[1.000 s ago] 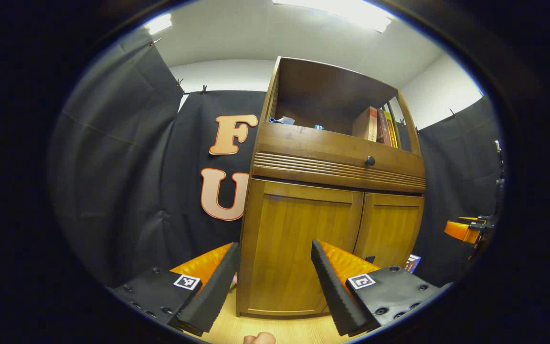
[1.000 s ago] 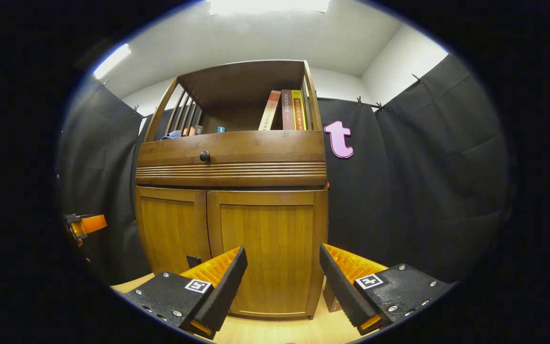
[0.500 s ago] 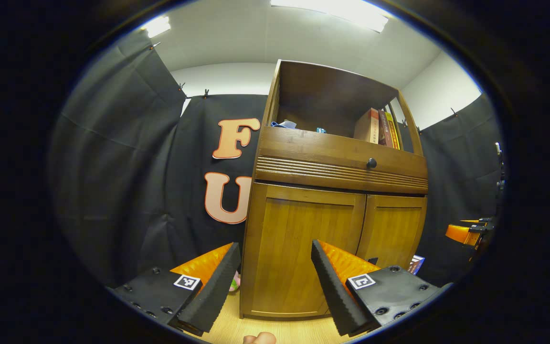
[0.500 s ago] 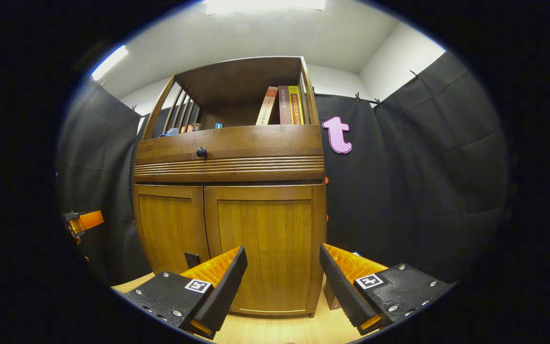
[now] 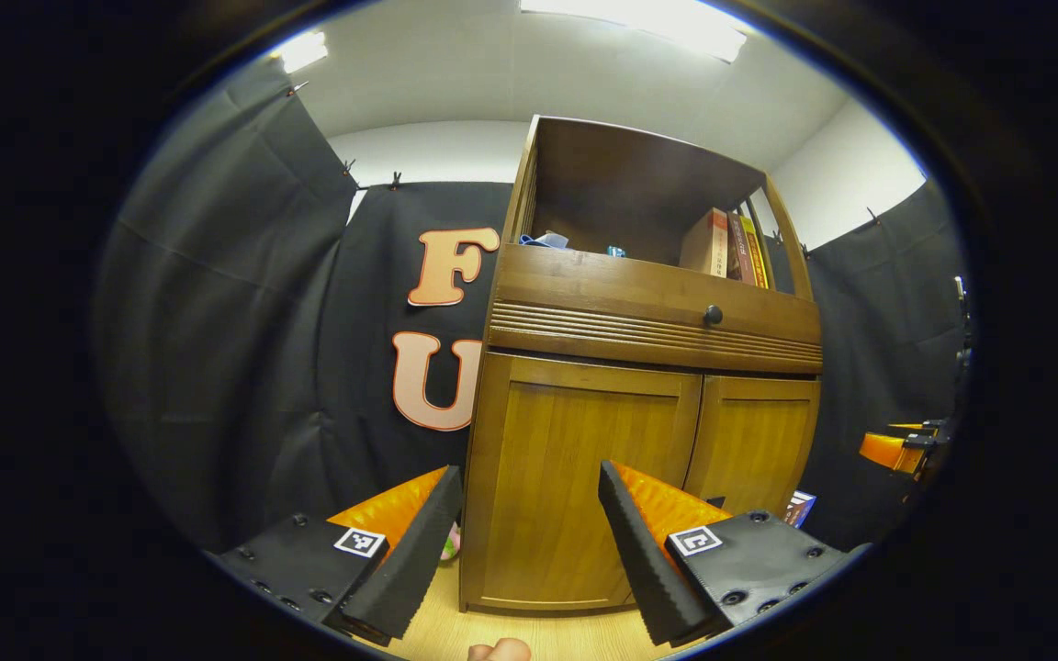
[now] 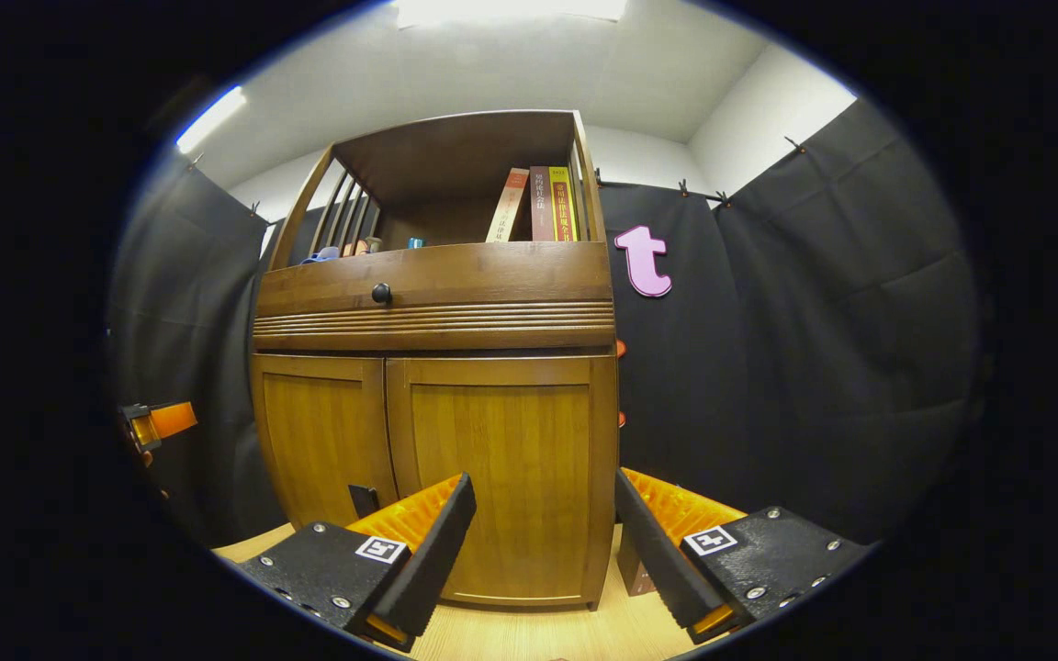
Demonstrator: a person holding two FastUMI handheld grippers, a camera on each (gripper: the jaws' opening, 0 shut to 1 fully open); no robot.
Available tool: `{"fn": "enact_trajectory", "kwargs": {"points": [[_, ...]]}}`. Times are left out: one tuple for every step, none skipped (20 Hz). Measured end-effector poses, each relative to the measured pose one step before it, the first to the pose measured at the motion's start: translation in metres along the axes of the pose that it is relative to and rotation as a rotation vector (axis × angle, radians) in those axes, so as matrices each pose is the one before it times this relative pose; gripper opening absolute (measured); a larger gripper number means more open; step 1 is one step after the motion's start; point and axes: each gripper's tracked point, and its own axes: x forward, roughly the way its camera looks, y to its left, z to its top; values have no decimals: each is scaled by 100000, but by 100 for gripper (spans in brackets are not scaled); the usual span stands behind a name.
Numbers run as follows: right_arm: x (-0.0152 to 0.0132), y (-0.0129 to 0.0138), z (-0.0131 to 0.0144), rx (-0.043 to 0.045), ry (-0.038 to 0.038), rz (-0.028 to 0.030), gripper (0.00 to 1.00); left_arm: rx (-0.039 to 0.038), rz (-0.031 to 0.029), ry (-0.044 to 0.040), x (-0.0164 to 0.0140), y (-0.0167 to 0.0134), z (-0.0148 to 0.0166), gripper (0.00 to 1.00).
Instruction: Open the right door of the double-door shoe cabinet with the right hand, and open the left door with the left hand.
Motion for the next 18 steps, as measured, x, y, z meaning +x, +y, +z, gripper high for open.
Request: {"fn": "enact_trajectory", "kwargs": {"points": [[27,-166,-53,10,3,-343,94,152,-140,-148,-72,-50,39,98],[-64,-54,-18,-30,-88,-301,94,217,-29,-142,-101,-9,69,96],[19,-75,-23,37,7,-223,100,243,-170,-160,-94,-110,53,96],[-37,55,3,65,29,-46,100,237,-260,-93,-86,-111,100,96],[53,99,-82,30,157,65,100,181,-113,-48,-70,-138,22,96],[-76,45,-51,20,65,14,94,146,-306,-71,-165,4,129,96],[-14,-36,-33,-78,20,-19,94,0,-427,-99,-106,-190,-63,96],[-38,56,-52,-178,-78,14,94,-233,-607,164,-103,-102,-50,96],[40,131,-208,-311,103,-67,94,-431,-580,304,-16,-143,-38,96],[52,10,-49,-267,149,-78,94,-390,-177,169,-10,83,29,96],[28,116,-225,-169,332,-77,94,-103,185,-8,-34,97,30,96],[58,106,-213,-70,448,58,94,96,398,-163,-13,181,42,97],[63,228,-284,17,477,224,94,97,205,-125,-110,72,54,98],[101,232,-215,66,659,390,94,-4,28,-125,-68,31,97,96],[155,271,-206,196,520,418,94,53,-15,50,-128,-5,-27,96],[152,107,-192,276,412,247,94,168,-14,131,-110,47,-22,98],[123,143,-210,175,268,181,94,271,6,63,-35,92,5,96],[131,224,-96,92,211,75,94,258,82,39,-58,100,53,95]]}}
